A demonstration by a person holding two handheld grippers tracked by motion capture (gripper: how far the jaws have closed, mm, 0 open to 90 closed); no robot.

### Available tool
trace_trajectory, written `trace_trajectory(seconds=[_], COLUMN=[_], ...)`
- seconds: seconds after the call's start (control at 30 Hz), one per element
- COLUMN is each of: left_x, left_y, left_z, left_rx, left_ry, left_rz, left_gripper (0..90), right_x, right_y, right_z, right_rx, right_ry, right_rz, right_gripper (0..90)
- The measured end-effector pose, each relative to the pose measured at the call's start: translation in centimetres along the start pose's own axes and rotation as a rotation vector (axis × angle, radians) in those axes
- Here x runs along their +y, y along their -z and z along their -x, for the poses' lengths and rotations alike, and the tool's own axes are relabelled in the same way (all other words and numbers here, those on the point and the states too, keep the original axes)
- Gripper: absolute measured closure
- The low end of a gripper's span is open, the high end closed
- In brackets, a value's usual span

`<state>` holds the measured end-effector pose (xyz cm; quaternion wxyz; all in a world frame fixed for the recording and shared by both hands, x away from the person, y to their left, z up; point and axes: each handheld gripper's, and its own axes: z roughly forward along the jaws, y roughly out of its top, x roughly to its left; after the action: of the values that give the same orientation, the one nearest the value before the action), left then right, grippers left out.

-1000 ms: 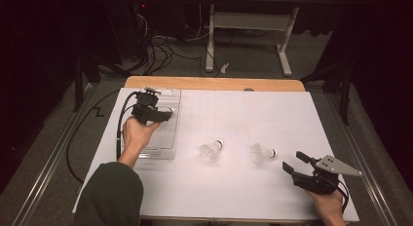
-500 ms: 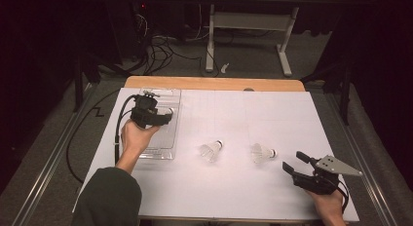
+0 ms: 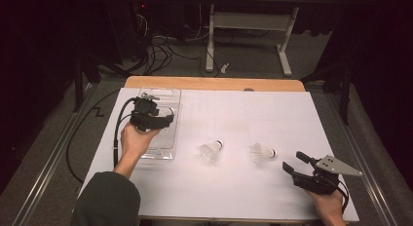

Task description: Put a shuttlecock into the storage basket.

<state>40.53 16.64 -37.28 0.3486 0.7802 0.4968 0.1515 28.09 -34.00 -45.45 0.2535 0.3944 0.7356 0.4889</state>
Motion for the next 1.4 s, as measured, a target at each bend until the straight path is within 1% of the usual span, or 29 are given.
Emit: trace_trajectory(seconds=[0.23,0.4,0.5,0.67,0.77,1.07,1.17,1.4], left_x=[-0.6,-0.8,-1.0,-1.4,-1.7,-2.5,-2.9,-3.4], left_y=[0.4,0.9,1.1,1.4,1.6,2.2,2.2,2.7], left_z=[0.2,0.3,0.4,0.4,0.4,0.5,0.6,0.6], left_rx=[0.005,0.001,-0.001,0.000,-0.003,-0.004,0.003,0.005], left_ry=[-0.002,0.001,0.000,-0.015,-0.011,-0.018,-0.034,-0.040], left_rz=[0.034,0.057,0.068,0.084,0.098,0.116,0.115,0.131], left_gripper=[38.2,38.4,38.3,38.0,38.2,38.2,38.7,38.9], right_x=[0.0,0.0,0.0,0.0,0.0,0.0,0.0,0.0], right_y=[0.0,0.0,0.0,0.0,0.0,0.1,0.1,0.1], right_z=[0.0,0.0,0.0,0.0,0.0,0.0,0.0,0.0], right_rx=[-0.002,-0.002,-0.001,-0.002,-0.001,-0.002,-0.002,-0.001], right_ry=[-0.001,-0.001,0.001,0.001,0.001,-0.008,-0.009,-0.010], right_rz=[-0.001,-0.001,0.000,0.000,0.001,0.010,0.011,0.013], right_gripper=[32.0,32.0,32.0,32.0,32.0,31.8,31.9,31.6])
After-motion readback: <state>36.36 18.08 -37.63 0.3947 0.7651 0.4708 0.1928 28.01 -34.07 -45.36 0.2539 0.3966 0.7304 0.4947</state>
